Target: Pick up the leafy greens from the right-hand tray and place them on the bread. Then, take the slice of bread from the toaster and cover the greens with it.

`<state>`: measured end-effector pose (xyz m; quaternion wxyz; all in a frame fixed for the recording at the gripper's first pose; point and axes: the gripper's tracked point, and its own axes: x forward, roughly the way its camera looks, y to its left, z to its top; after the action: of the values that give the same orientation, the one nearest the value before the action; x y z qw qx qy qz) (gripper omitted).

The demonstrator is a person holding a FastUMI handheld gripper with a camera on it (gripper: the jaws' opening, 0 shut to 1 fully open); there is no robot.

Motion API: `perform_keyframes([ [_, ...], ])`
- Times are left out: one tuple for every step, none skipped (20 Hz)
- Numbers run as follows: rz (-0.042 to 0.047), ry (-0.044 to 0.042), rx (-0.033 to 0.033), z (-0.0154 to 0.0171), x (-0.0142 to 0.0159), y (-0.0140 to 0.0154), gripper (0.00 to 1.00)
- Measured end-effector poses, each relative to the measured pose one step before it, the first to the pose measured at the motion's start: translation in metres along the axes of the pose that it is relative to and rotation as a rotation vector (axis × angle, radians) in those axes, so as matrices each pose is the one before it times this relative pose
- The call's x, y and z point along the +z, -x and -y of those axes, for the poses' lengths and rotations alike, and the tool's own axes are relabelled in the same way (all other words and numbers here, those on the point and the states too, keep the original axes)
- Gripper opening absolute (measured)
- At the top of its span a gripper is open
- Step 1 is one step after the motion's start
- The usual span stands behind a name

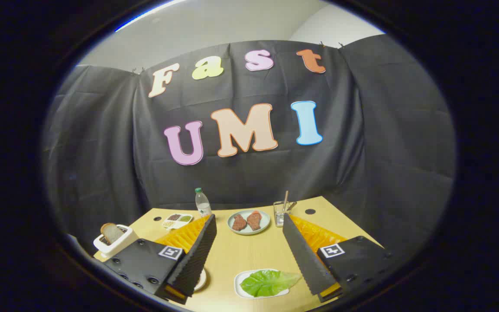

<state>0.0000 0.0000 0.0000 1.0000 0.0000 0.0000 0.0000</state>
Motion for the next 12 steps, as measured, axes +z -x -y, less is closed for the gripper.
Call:
perform_keyframes([
  [-0.00036,-0.00113,-0.00126,0.0019,0.00054,0.00101,0.99],
  [-0.00049,-0.00195,-0.00154,0.00139,-0.00027,0.00087,0.99],
  [-0.00158,-0.00312,-0.00109,0.00189,-0.0004,0.00077,0.99],
  [-0.00181,-0.00352,-0.00037,0.00182,-0.00204,0.00086,0.99],
  [-0.00103,-0.00211,-0.00082,0.00141,-0.0005,0.00052,0.99],
  [-0.00226,-0.00044,-0.00171,0.00194,-0.00129,0.00155,0.99],
  [-0.00271,0.00058,-0.00273,0.002,-0.00054,-0.00006,0.99],
  [-0.00145,0.00083,-0.00296,0.00209,-0.00115,0.00114,0.99],
  [-0.00184,0.00005,-0.00184,0.00136,-0.00017,0.00057,0.99],
  [-0.00337,-0.00071,-0.001,0.00108,-0.00135,-0.00045,0.99],
  [-0.00245,-0.00071,0.0002,0.00094,-0.00062,-0.00024,0.99],
  [-0.00003,0.00014,0.00006,-0.00029,0.00002,-0.00041,0.99],
])
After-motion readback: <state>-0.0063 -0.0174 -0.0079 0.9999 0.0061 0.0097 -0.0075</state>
